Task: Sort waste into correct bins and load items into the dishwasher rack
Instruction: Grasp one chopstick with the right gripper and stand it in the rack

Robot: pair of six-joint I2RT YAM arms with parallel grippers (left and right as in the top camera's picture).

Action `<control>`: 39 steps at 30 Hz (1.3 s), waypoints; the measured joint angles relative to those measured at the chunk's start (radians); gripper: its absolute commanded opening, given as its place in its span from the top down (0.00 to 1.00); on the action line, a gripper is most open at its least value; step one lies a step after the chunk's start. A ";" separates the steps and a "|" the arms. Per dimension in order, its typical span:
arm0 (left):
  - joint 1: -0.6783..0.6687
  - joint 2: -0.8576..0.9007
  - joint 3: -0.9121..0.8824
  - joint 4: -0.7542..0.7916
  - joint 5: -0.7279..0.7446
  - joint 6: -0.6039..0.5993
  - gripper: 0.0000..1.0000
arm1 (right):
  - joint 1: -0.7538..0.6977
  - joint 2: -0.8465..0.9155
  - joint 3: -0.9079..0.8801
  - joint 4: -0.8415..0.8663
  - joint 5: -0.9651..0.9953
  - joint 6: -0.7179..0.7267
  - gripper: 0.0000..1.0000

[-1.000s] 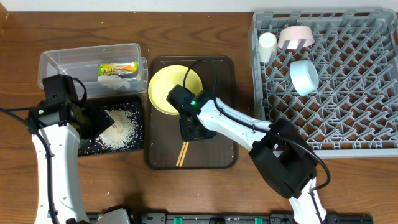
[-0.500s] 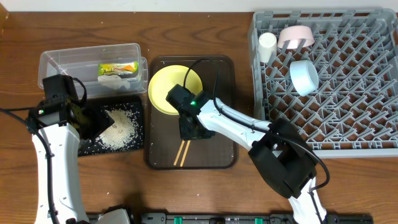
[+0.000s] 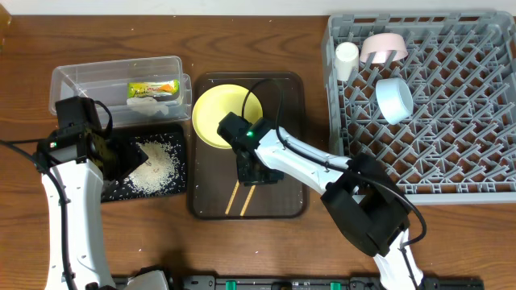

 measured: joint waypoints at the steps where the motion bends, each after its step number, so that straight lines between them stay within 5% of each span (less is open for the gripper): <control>1: 0.000 0.000 0.000 0.000 0.000 0.000 0.15 | 0.000 0.000 0.000 -0.006 0.001 0.002 0.75; 7: 0.000 0.000 0.000 0.000 0.000 0.000 0.15 | -0.024 0.005 0.002 -0.034 0.003 0.018 0.99; 15: 0.000 0.000 0.000 0.000 0.000 0.000 0.15 | -0.090 0.006 0.002 -0.071 -0.006 0.004 0.99; 26: 0.000 0.000 0.000 0.000 0.000 0.000 0.15 | -0.193 -0.031 -0.005 -0.095 -0.002 -0.204 0.99; 39: 0.000 0.000 0.000 0.000 0.000 0.000 0.15 | -0.462 -0.452 -0.006 -0.222 0.025 -0.514 0.99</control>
